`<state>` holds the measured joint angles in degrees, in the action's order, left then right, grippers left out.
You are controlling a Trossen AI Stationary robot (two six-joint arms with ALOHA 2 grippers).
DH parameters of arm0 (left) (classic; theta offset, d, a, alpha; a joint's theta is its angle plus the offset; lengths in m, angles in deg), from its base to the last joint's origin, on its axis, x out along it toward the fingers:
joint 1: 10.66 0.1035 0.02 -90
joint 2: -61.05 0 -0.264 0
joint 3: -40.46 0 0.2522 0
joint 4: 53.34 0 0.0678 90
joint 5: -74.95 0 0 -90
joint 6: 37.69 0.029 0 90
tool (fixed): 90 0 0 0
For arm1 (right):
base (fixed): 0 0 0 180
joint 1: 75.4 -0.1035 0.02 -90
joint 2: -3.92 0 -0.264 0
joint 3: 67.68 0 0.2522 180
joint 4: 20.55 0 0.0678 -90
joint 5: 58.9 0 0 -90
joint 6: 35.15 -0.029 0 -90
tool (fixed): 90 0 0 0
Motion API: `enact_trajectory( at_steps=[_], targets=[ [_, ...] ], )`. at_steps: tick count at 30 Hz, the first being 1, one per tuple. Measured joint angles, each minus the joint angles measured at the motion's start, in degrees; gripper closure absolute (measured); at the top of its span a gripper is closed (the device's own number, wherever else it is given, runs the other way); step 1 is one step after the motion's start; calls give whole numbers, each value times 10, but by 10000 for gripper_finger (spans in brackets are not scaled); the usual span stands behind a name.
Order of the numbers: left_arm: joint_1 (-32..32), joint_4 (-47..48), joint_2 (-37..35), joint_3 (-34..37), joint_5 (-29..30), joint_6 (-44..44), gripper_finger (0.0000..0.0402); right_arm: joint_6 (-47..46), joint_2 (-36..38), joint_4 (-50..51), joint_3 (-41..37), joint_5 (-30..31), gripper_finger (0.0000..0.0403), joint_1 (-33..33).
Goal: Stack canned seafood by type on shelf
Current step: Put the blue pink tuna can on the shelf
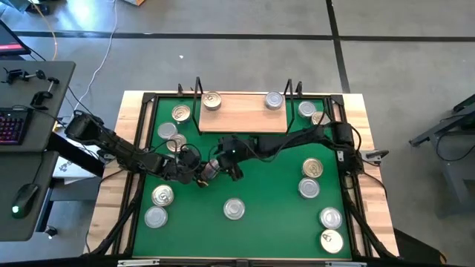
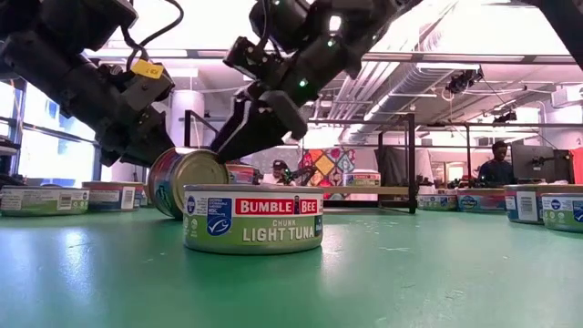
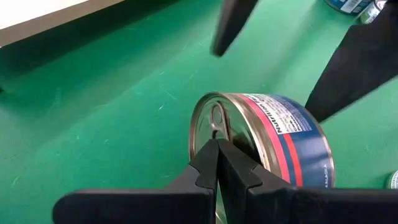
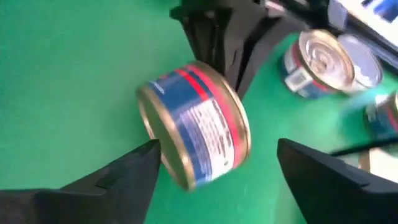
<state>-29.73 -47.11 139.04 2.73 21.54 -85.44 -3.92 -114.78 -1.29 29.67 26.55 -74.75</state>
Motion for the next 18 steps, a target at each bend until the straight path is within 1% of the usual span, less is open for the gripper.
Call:
enact_trajectory(
  at_steps=[3, 8, 14, 18],
  targets=[
    [1, -1, 0, 0, 0, 0, 401, 29, -5, -28, 0, -34, 64, 1],
    [10, -11, 0, 0, 0, 5, 401, 37, -13, -47, 0, -83, 61, 4],
    [19, -45, 0, 0, -5, 23, 401, 38, -29, -57, 0, -89, 68, 6],
    [19, -54, 0, 0, -16, 33, 401, 38, -37, -54, 0, -87, 81, 6]
  ],
)
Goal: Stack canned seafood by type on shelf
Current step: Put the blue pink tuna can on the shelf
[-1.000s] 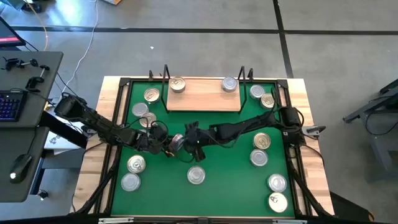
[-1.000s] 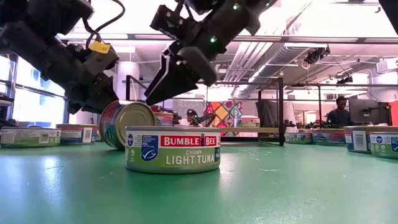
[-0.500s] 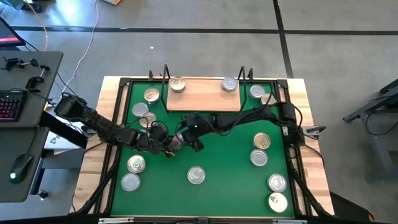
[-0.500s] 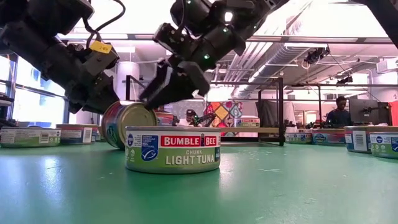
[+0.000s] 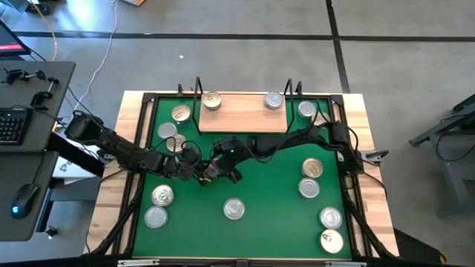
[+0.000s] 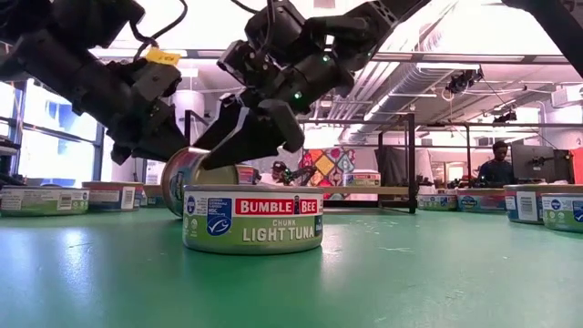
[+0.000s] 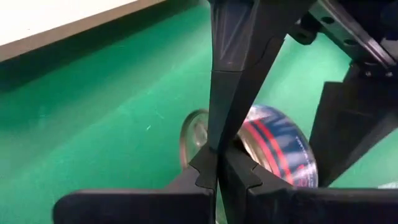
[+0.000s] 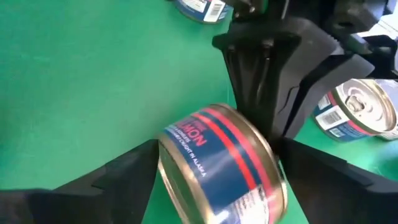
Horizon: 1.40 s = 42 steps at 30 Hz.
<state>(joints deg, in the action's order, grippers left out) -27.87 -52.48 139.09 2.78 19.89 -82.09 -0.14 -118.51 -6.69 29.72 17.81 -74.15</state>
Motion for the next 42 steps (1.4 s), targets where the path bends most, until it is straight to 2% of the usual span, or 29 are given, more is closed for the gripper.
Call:
enact_trajectory(
  at_steps=[4, 11, 14, 16, 21, 25, 27, 34, 39, 42],
  targets=[
    [0, 1, 0, 0, -4, 1, 401, 3, -2, 5, 0, 12, 114, -6],
    [-2, 8, 0, -1, -14, 6, 401, 7, 5, 36, 1, 67, 216, -26],
    [-8, 37, -4, -1, -9, -8, 401, -20, 13, 66, 2, 104, 218, -39],
    [-14, 60, -6, -1, -6, -25, 401, -32, 26, 98, 1, 146, 218, -49],
    [-35, 100, -8, -1, 19, -62, 401, -6, 71, 172, -5, 296, 218, -69],
    [-54, 98, -7, -1, 49, -70, 401, 38, 107, 164, 0, 443, 218, -48],
    [-63, 93, -7, -1, 67, -70, 401, 55, 106, 150, 0, 480, 218, -24],
    [-85, 90, -7, -1, 108, -70, 401, 100, 65, 44, -1, 477, 218, 55],
    [-93, 87, -7, -1, 120, -69, 401, 148, 27, -13, -2, 481, 218, 73],
    [-95, 87, -7, -1, 126, -70, 401, 150, 17, -11, 0, 485, 218, 74]
  ],
)
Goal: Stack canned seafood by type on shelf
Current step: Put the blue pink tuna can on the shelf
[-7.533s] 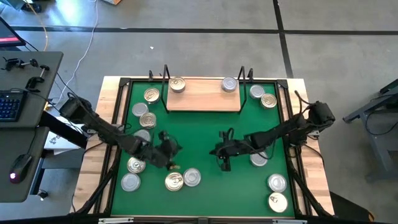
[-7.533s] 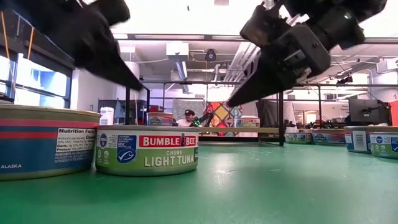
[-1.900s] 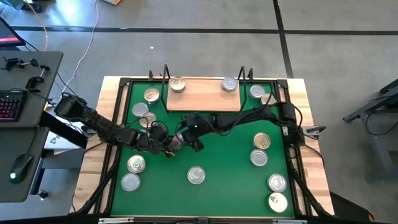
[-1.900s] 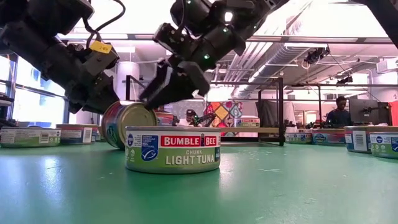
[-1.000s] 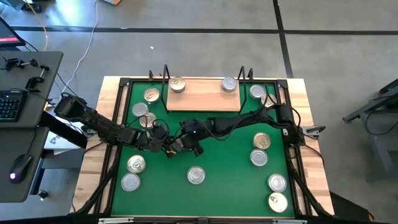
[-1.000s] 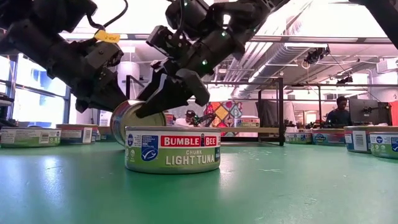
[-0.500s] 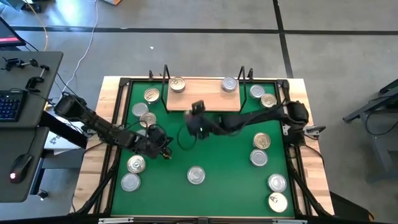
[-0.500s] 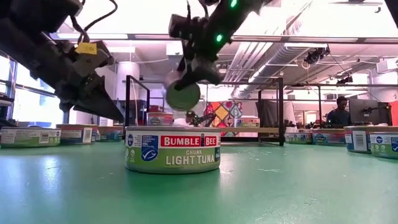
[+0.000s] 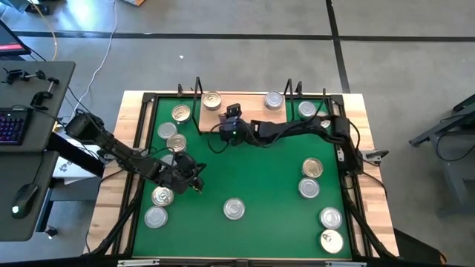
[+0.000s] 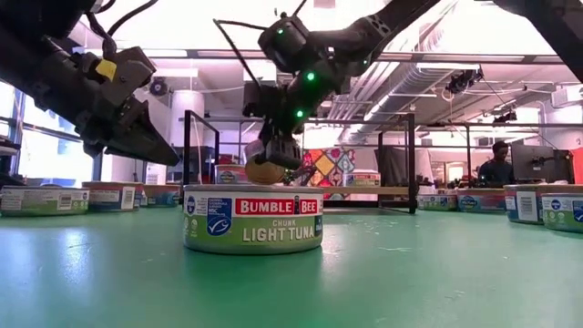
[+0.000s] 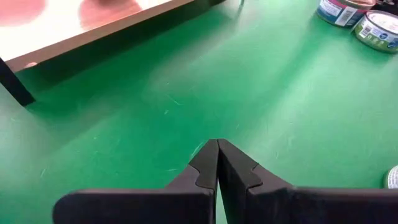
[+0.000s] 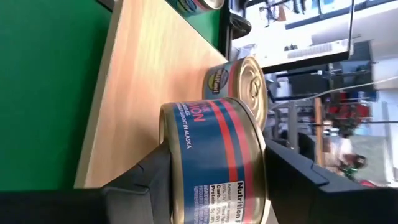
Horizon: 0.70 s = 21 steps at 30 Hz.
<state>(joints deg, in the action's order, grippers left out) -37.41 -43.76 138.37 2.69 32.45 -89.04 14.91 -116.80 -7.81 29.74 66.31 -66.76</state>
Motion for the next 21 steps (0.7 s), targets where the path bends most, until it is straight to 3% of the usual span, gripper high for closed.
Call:
enact_trajectory(
  at_steps=[9, 15, 21],
  targets=[
    [-1, 0, 0, 0, 1, 0, 401, -8, 1, 28, 1, -1, 217, -5],
    [-1, -1, 0, 0, 1, 0, 401, -18, -7, 57, -5, -29, 144, -6],
    [0, 0, 0, 0, 1, 0, 401, -24, -1, 77, -2, -34, 142, -6]
  ],
)
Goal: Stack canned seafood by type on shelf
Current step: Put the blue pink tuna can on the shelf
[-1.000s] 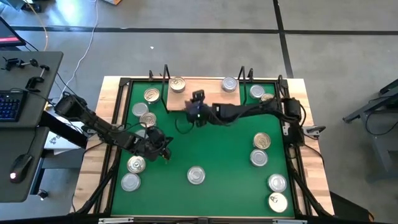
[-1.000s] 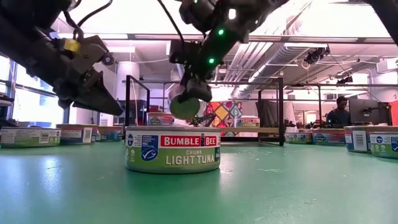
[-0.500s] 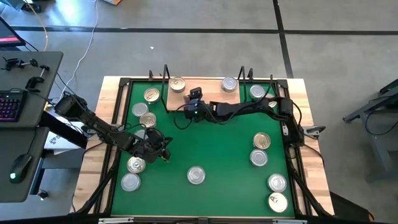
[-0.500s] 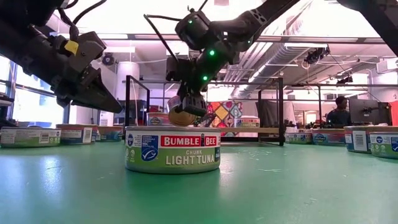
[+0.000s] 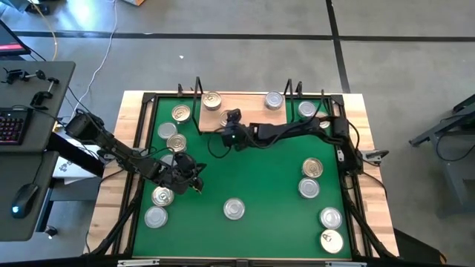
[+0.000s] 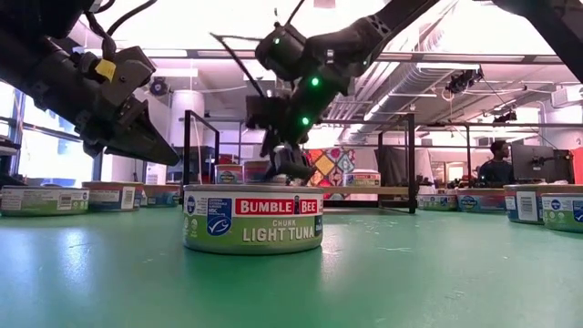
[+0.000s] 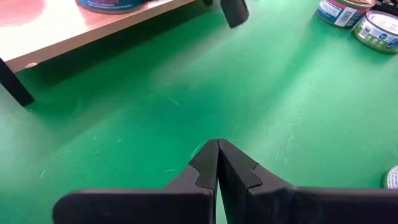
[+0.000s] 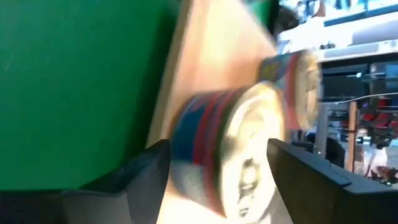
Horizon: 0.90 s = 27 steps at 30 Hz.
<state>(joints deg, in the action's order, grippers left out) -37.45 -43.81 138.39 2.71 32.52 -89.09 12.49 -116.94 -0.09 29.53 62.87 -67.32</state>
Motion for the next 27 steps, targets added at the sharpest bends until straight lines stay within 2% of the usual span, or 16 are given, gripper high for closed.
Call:
enact_trajectory(
  at_steps=[4, 8, 11, 21, 24, 27],
  targets=[
    [0, 0, 0, 0, 0, 0, 401, -5, 4, 5, 2, -1, 148, 1],
    [0, 0, 0, 0, 0, 0, 401, -60, 11, 58, 34, -42, 160, 17],
    [0, -1, 0, 0, 0, 0, 401, -95, 11, 102, 65, -59, 177, 36],
    [0, -4, 0, 0, 0, 0, 401, -175, 12, 114, 77, -122, 237, 95],
    [0, -4, 0, 0, 0, 0, 401, -203, 12, 116, 77, -119, 250, 105],
    [0, -4, 0, 0, 0, 0, 401, -221, 13, 124, 77, -82, 258, 108]
  ],
)
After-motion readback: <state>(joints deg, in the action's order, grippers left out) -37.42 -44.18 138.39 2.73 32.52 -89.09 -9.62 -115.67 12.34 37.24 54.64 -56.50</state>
